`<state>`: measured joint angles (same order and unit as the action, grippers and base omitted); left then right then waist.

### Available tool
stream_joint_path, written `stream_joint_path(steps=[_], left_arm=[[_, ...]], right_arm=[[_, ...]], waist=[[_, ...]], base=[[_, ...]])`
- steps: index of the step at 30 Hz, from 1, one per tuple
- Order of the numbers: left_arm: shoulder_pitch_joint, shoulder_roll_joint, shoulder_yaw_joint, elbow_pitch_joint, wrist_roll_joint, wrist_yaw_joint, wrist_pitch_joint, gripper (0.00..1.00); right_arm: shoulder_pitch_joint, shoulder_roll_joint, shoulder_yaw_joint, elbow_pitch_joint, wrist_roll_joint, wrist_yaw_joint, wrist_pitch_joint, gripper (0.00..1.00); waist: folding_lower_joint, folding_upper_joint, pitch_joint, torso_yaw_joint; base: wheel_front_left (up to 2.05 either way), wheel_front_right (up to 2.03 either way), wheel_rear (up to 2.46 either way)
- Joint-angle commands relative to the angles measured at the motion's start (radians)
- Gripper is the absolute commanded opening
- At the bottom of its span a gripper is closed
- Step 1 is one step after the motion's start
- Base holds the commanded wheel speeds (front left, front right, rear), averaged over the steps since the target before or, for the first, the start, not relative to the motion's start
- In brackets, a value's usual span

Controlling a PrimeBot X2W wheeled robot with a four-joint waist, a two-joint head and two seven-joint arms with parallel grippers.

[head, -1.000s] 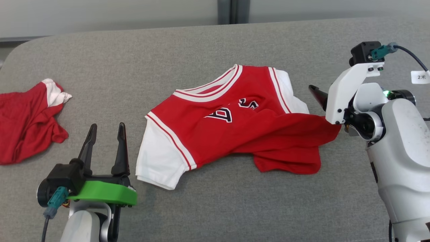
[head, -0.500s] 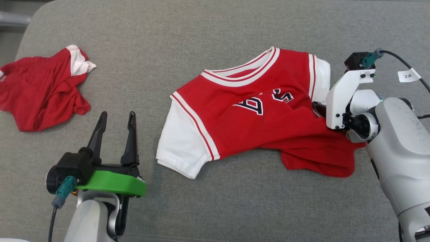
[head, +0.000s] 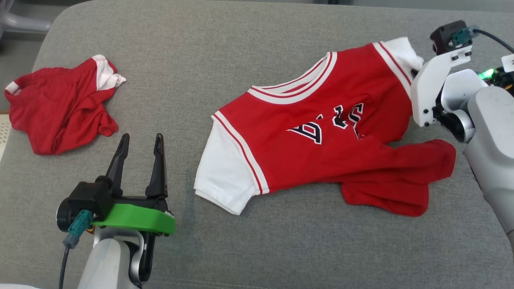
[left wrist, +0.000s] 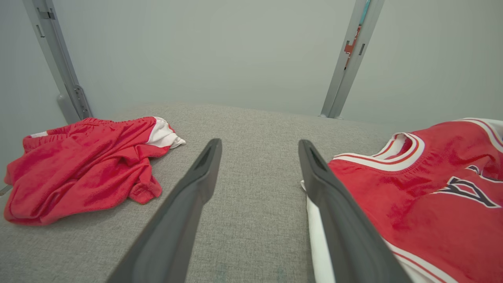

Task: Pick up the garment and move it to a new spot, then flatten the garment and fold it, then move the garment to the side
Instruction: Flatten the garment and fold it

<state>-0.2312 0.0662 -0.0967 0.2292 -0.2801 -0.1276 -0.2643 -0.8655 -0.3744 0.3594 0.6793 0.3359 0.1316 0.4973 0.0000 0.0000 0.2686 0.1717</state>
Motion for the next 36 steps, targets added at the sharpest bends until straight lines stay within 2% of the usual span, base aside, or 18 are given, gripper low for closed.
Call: stream_joint_path(steps=[1,11,18,19,20,25,30,36], left_arm=[[0.001,-0.002,-0.001,0.000,-0.002,-0.003,0.000,1.00],[0.003,-0.006,-0.022,-0.005,-0.006,-0.003,0.000,1.00],[-0.004,-0.010,-0.043,-0.006,-0.011,-0.003,0.000,1.00],[-0.005,-0.011,-0.047,-0.006,-0.013,-0.003,0.000,1.00],[-0.006,-0.012,-0.049,-0.006,-0.014,-0.003,0.000,1.00],[-0.010,-0.014,-0.050,-0.005,-0.017,-0.003,0.000,1.00],[0.005,-0.014,-0.028,-0.002,-0.007,-0.003,0.000,1.00],[0.027,-0.007,-0.005,0.001,0.011,-0.003,0.000,1.00]], right_arm=[[-0.027,-0.012,0.003,-0.005,-0.029,-0.002,-0.040,0.00],[-0.200,-0.025,-0.033,0.052,-0.182,-0.002,-0.261,0.00],[-0.284,0.002,-0.071,0.161,-0.229,-0.002,-0.326,0.00],[-0.284,0.013,-0.072,0.186,-0.231,-0.002,-0.319,0.07],[-0.284,0.019,-0.068,0.201,-0.235,-0.002,-0.320,1.00],[-0.247,0.036,-0.077,0.310,-0.208,-0.002,-0.283,1.00],[-0.216,0.037,-0.100,0.364,-0.165,-0.002,-0.258,1.00],[-0.108,0.060,-0.151,0.317,-0.093,-0.002,-0.342,1.00]], waist=[[0.0000,0.0000,-0.006,0.005],[0.0000,0.0000,-0.006,0.066],[0.0000,0.0000,0.011,0.127],[0.0000,0.0000,0.013,0.135],[0.0000,0.0000,0.016,0.140],[0.0000,0.0000,0.019,0.151],[0.0000,0.0000,-0.003,0.123],[0.0000,0.0000,-0.055,0.061]], base=[[0.00,0.00,0.00],[0.00,0.00,0.00],[0.00,0.00,0.00],[0.00,0.00,0.00],[0.00,0.00,0.00],[0.00,0.00,0.00],[0.00,0.00,0.00],[0.00,0.00,0.00]])
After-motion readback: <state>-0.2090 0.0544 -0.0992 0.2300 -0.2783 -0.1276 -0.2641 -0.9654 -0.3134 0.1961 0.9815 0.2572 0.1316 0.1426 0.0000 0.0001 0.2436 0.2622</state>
